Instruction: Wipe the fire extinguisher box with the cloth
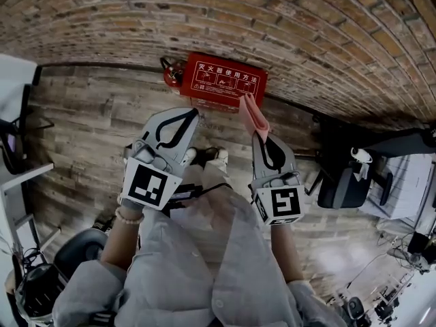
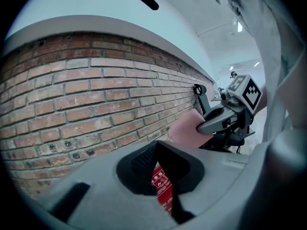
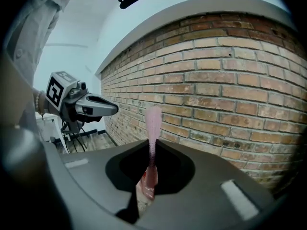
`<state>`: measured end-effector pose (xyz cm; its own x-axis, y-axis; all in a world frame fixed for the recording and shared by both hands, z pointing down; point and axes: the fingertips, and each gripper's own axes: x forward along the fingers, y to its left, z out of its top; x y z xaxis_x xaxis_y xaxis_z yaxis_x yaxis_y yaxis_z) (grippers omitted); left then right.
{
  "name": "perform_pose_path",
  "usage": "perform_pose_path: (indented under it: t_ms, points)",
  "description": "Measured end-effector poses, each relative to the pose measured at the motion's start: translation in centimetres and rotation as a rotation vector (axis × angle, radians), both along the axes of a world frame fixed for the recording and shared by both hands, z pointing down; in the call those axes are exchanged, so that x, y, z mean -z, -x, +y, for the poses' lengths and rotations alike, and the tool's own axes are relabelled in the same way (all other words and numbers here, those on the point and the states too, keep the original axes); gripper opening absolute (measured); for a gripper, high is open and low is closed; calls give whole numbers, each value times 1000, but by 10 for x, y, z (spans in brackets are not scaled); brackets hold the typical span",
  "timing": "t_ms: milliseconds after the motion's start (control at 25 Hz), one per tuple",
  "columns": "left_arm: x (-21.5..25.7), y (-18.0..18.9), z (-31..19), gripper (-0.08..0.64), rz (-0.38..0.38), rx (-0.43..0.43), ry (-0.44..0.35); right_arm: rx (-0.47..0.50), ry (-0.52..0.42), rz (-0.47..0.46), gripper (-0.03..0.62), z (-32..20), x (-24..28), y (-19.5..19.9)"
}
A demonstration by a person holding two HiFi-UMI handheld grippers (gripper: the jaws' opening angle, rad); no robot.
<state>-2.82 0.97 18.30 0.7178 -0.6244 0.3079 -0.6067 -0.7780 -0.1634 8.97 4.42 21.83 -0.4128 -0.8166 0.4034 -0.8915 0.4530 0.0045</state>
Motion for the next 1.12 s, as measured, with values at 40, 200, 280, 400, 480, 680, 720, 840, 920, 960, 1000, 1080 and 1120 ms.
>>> perform_pose_path:
  t_ms: [40,200,280,400,480,680,720,840,920,960,1000,1080,1120]
  points:
    - [-1,0,-1,-3,-1,3,-1,13,10,-9,20,-2,-3,1]
    - [-14,1,-7,-3,-11,17,15,67,50,-8,20,-9,-20,6]
    - [-21,2,-9,-3,-24,20,17,90,64,1,20,-12,-30,9]
    - [-30,9,-18,-3,-41,39,5,126,83,2,20,-23,-47,19]
    - [-41,12,-24,-3,-36,61,18,135,112,-15,20,-32,-64,21]
    - [-64,31,-38,-3,-36,118,22,139,180,-54,20,-60,-104,26]
    - [-72,37,-43,-3,-39,131,29,143,185,-51,21,-67,-112,29]
    - [-100,52,-55,-3,-36,157,68,159,201,-29,20,-90,-137,40]
    - [-114,62,-58,-3,-39,169,79,184,201,-22,20,-100,-148,53]
    - [-118,66,-58,-3,-40,178,78,202,196,-18,20,-103,-151,60]
    - [-122,69,-57,-3,-38,189,76,224,190,-13,20,-106,-154,67]
    - [-128,74,-57,-3,-23,213,75,262,180,3,20,-111,-159,80]
    - [-131,76,-59,-3,-14,225,74,277,176,10,20,-115,-163,86]
